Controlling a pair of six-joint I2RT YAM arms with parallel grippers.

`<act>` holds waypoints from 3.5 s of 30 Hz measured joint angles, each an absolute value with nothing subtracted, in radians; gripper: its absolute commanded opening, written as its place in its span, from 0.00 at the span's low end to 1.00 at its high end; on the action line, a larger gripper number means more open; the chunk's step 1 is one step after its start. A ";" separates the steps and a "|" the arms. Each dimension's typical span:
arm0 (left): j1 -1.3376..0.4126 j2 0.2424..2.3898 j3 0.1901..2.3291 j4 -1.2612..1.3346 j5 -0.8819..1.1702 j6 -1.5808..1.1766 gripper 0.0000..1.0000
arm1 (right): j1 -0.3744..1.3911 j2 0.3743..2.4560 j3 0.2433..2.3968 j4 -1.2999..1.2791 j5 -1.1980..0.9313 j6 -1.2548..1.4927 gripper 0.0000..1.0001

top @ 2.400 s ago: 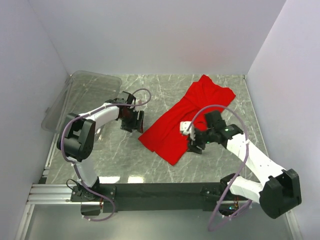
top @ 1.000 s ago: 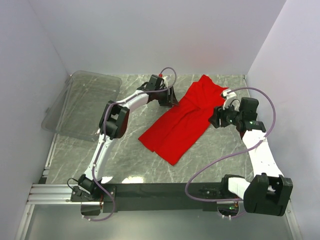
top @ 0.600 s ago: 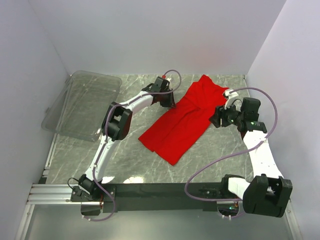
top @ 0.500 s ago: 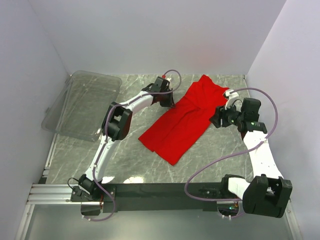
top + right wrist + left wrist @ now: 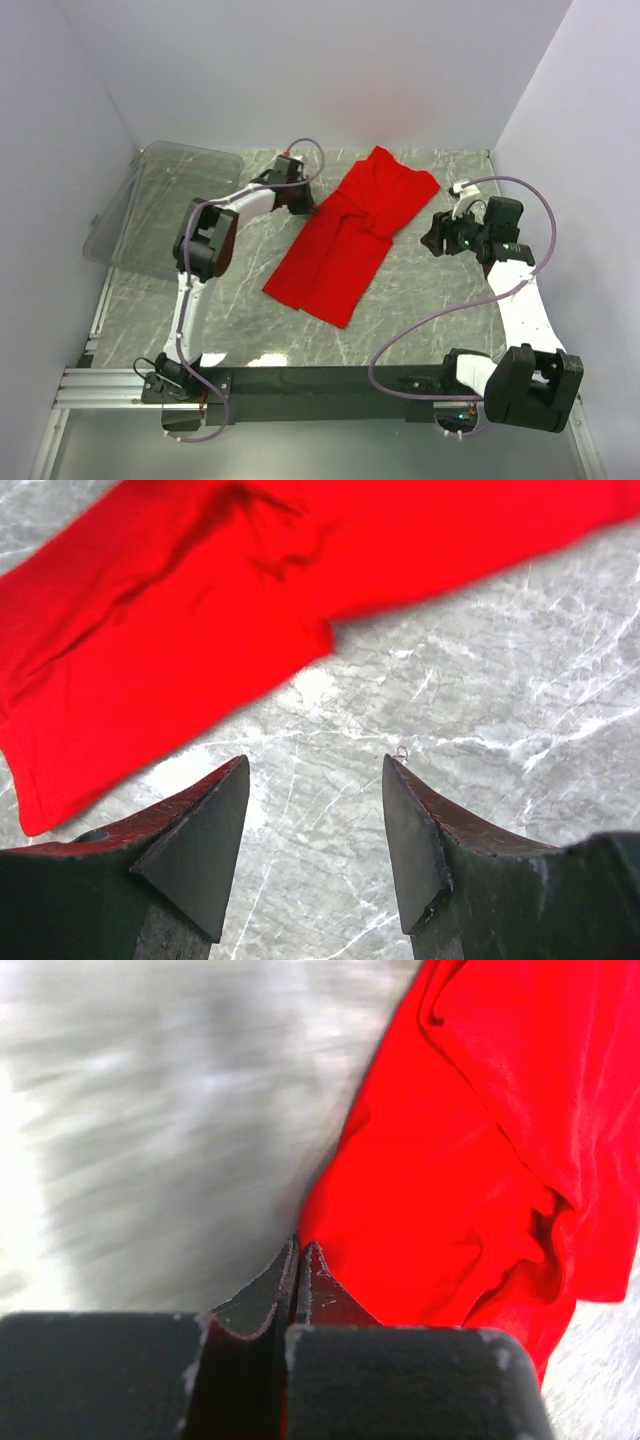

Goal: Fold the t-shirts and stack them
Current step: Fold the tshirt

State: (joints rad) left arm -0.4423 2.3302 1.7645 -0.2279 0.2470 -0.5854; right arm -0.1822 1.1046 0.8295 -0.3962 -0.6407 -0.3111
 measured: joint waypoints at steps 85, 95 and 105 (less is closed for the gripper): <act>-0.315 1.288 1.013 -0.367 0.108 -0.588 0.68 | 0.019 2.421 2.054 -0.384 -0.325 0.546 0.50; -0.315 1.291 1.017 -0.360 0.127 -0.586 0.69 | -0.044 2.089 1.646 -0.427 -0.402 0.331 0.53; -0.315 1.346 0.898 -0.406 0.250 -0.570 0.69 | 0.152 1.496 1.106 -0.650 -0.736 -0.406 0.59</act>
State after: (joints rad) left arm -0.3145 1.3464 0.8978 -0.4065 0.2501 -0.5697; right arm 0.1524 1.4956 1.1065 -0.6502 -0.7361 -0.4057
